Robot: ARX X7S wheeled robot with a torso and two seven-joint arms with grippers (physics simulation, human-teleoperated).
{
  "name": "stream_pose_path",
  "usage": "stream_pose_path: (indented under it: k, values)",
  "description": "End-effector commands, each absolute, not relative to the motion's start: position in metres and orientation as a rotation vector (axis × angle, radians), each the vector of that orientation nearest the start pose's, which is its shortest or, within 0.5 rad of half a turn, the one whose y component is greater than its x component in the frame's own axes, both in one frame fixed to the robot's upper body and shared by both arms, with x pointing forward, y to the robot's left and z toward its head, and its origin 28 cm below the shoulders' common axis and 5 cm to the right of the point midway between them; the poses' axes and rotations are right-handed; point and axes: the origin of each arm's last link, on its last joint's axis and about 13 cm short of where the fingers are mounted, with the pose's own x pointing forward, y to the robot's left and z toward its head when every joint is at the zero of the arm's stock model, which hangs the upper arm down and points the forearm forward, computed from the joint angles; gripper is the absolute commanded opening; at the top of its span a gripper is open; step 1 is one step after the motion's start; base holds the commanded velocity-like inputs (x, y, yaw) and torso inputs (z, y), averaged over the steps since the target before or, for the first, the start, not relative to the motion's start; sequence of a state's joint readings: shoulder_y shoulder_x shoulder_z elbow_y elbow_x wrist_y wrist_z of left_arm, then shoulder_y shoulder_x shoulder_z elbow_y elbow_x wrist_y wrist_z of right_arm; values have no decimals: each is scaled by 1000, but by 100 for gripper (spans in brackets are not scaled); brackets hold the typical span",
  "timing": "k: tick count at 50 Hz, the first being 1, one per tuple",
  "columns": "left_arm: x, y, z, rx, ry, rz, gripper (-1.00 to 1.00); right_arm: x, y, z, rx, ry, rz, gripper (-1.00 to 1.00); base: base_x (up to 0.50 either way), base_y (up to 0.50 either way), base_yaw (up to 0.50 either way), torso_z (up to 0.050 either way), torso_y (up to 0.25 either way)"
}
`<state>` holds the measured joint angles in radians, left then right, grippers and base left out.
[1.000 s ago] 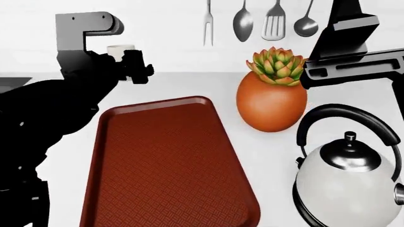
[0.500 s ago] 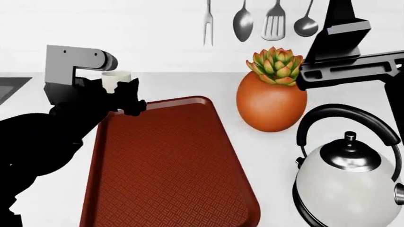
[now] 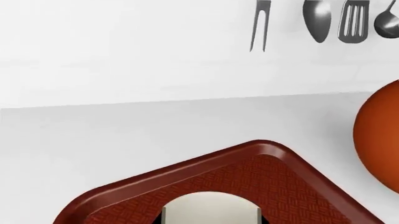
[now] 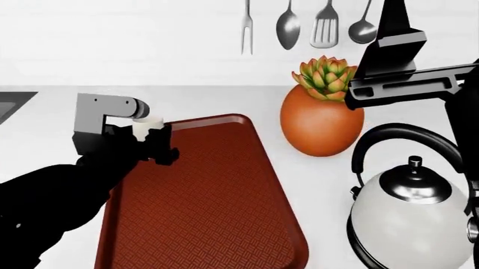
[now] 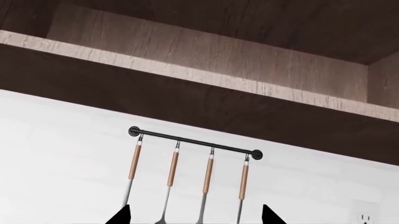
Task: Pick the kettle from the counter and place it on the tray. Then pick the mug from the cabinet and place it on the tray. Then close the cabinet doors.
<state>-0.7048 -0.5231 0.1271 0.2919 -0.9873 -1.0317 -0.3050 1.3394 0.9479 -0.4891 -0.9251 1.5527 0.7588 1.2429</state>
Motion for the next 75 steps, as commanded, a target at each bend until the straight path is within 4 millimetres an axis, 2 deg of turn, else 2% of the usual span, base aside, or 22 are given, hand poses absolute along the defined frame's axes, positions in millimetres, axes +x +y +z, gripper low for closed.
stream_pose_path:
  k: [1,16,17,34,37,42,47,53,58,62,69,75]
  values:
    - [279,259,186,-85,227,-236,-100,162,-111,320,-199,-541,-11,100,0,0,0,0,0]
    - [281,263,176,-106,272,-216,-100,164,-109,318,-198,-534,-8,100,0,0,0,0,1]
    - [281,263,176,-106,272,-215,100,164,-109,318,-198,-533,-8,100,0,0,0,0,0]
    - [280,266,183,-112,259,-209,100,164,-109,319,-197,-533,-5,100,0,0,0,0,0]
    - [279,267,192,-126,226,-213,100,163,-109,319,-197,-534,-5,100,0,0,0,0,0]
    - [272,270,222,-158,113,-239,100,161,-111,321,-201,-537,-11,100,0,0,0,0,0]
    - [255,270,247,-167,11,-288,100,157,-116,329,-181,-493,17,100,0,0,0,0,0]
    - [235,267,263,-166,-56,-328,100,151,-129,337,-194,-407,36,100,0,0,0,0,0]
    - [214,259,268,-154,-104,-367,100,138,-143,339,-244,-305,60,100,0,0,0,0,0]
    - [206,253,267,-142,-112,-400,100,132,-153,339,-256,-221,71,100,0,0,0,0,0]
    - [204,251,262,-146,-105,-418,100,114,-175,339,-248,-111,118,100,0,0,0,0,0]
    - [204,250,261,-152,-101,-422,100,107,-184,335,-270,-48,126,100,0,0,0,0,0]
